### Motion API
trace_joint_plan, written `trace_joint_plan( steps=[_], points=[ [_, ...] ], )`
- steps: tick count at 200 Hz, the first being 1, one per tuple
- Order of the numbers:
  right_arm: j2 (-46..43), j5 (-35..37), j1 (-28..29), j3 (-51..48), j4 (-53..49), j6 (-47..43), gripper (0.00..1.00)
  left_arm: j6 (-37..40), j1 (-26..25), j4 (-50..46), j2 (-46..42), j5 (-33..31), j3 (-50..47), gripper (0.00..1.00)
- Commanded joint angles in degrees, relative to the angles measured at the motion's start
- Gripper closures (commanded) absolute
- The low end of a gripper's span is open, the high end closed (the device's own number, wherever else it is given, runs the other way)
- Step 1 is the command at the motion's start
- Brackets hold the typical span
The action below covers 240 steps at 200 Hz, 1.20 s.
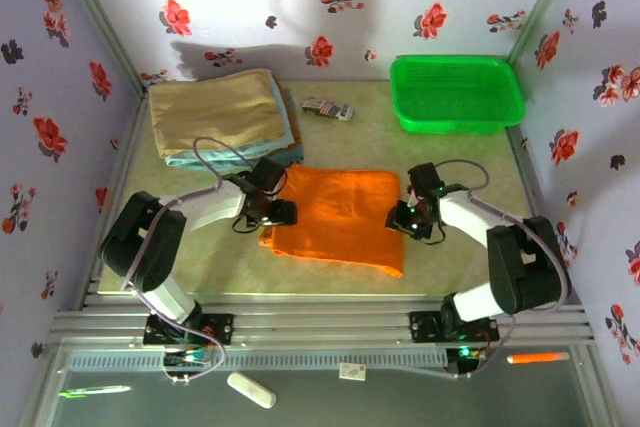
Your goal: Fold and stack the trousers
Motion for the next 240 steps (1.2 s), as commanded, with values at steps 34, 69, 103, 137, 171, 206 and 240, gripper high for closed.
trace_joint_plan(
  steps=[34,69,103,137,171,206,240],
  points=[
    [0.78,-4.74,0.14,-3.63,3.6,1.87,0.94,0.23,0.04,6.37,-0.59,4.57,-4.12,0.83],
    [-5.38,-3.18,0.15,-2.81,1.0,3.36,1.0,0.03,0.04,3.91,-5.75,4.35,-4.35,1.0],
    [-13.83,-0.64,0.42,1.17,-4.83,3.99,1.0,-1.02,0.04,-5.21,-13.71,2.44,1.53,1.0],
    [-17.64,2.27,1.33,7.11,-11.35,3.05,1.0,-0.67,0.04,-11.53,-16.56,2.01,7.87,1.0],
    [-18.88,4.1,4.63,13.64,-13.74,3.8,1.0,0.91,-0.18,-17.93,-20.97,-2.54,13.7,1.0],
    [-8.25,6.72,11.58,29.28,-11.76,3.52,1.0,5.67,12.18,-24.56,-22.05,-6.59,22.07,1.0],
    [11.51,4.51,14.42,51.05,-8.1,2.09,1.0,9.31,28.55,-24.79,-18.83,-4.04,29.95,1.0]
  ],
)
